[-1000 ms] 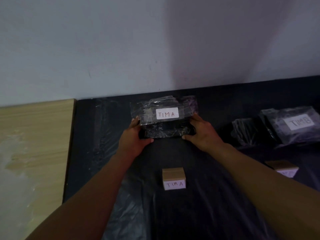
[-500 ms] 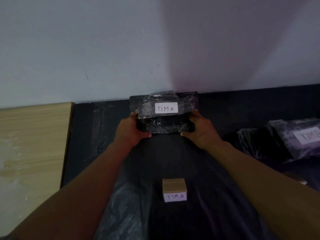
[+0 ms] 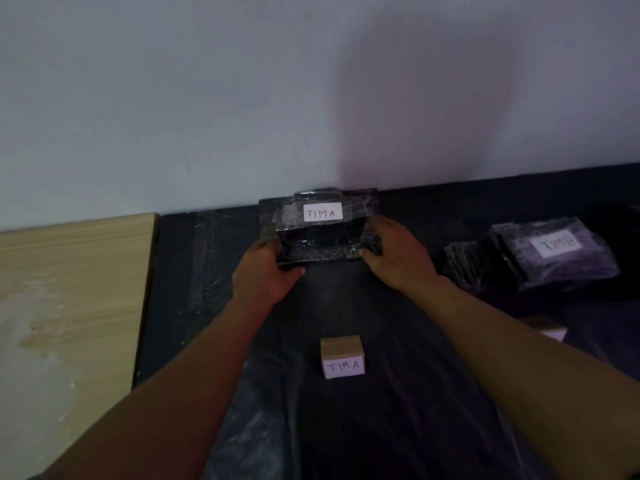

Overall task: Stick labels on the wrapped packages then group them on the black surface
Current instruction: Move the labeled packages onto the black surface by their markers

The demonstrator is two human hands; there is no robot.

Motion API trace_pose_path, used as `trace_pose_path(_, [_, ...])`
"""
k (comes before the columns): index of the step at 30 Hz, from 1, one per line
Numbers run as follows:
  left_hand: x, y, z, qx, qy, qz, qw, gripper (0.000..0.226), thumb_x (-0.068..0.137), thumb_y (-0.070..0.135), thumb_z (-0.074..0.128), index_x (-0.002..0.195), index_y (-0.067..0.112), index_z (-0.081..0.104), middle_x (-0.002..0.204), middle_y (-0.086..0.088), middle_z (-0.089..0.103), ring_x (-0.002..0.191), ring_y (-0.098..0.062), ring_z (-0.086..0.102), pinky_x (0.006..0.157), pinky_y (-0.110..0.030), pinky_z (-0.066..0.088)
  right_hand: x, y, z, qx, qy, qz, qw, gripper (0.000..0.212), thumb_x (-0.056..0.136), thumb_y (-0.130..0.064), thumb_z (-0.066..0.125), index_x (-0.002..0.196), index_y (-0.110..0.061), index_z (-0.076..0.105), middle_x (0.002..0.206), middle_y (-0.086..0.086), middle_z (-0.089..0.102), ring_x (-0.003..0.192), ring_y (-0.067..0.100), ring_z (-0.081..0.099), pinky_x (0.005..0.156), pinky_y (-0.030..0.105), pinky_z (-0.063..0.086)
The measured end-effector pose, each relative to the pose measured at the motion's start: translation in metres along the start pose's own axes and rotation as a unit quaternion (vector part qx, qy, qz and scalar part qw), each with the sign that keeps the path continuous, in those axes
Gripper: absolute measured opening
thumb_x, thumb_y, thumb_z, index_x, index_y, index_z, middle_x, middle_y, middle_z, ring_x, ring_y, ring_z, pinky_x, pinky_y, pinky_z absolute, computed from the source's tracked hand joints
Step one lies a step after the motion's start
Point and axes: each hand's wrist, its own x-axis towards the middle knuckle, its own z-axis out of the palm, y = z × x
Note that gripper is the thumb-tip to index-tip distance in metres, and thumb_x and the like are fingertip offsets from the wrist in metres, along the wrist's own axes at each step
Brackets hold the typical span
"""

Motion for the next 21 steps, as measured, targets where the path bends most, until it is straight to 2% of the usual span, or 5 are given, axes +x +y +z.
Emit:
trace_pose_path(4, [-0.026, 0.021, -0.005, 0.067, -0.026, -0.015, 0.997, 0.052, 0.075, 0.066, 0.065, 0.119, 0.038, 0.065, 0.118, -0.004, 0.067, 0.112, -0.028, 0.062, 0.088, -0.037, 0.05, -0.028, -0.008, -0.02, -0.013, 0.029, -0.006, 0.999, 0.068, 0.091, -0.034, 0.065, 0.151, -0.018, 0.037, 0.152, 0.004, 0.042, 0.139, 0.024, 0.04, 0.113, 0.039, 0.037])
trace_pose_path(7, [-0.042, 0.041, -0.006, 0.061, -0.027, 0.009, 0.998, 0.054, 0.074, 0.068, 0.064, 0.118, 0.036, 0.066, 0.119, -0.003, 0.068, 0.113, -0.027, 0.062, 0.089, -0.037, 0.049, -0.05, -0.009, -0.036, -0.025, 0.028, -0.024, 0.999, 0.068, 0.093, -0.035, 0.063, 0.153, -0.018, 0.035, 0.152, 0.005, 0.042, 0.139, 0.024, 0.039, 0.114, 0.037, 0.035])
trace_pose_path(11, [-0.065, 0.078, -0.01, 0.026, 0.006, 0.051, 0.998, 0.058, 0.076, 0.064, 0.067, 0.123, 0.03, 0.063, 0.125, -0.001, 0.065, 0.118, -0.025, 0.059, 0.094, -0.038, 0.047, -0.077, -0.004, -0.065, -0.05, 0.041, -0.052, 0.997, 0.064, 0.095, -0.036, 0.061, 0.152, -0.021, 0.036, 0.153, 0.002, 0.041, 0.14, 0.023, 0.039, 0.112, 0.039, 0.038])
trace_pose_path(15, [-0.085, 0.114, -0.009, -0.001, 0.044, 0.099, 0.994, 0.063, 0.078, 0.06, 0.069, 0.129, 0.025, 0.06, 0.128, -0.002, 0.061, 0.12, -0.023, 0.057, 0.096, -0.036, 0.046, -0.098, 0.009, -0.096, -0.072, 0.085, -0.086, 0.99, 0.06, 0.095, -0.035, 0.061, 0.15, -0.021, 0.042, 0.149, 0.001, 0.045, 0.135, 0.022, 0.044, 0.108, 0.036, 0.041])
trace_pose_path(21, [-0.123, 0.182, 0.007, -0.044, 0.107, 0.141, 0.983, 0.062, 0.078, 0.052, 0.073, 0.13, 0.02, 0.059, 0.128, -0.004, 0.061, 0.118, -0.023, 0.057, 0.098, -0.035, 0.046, -0.134, 0.051, -0.156, -0.048, 0.119, -0.146, 0.981, 0.055, 0.094, -0.03, 0.063, 0.145, -0.015, 0.048, 0.145, 0.004, 0.05, 0.132, 0.021, 0.047, 0.108, 0.036, 0.041])
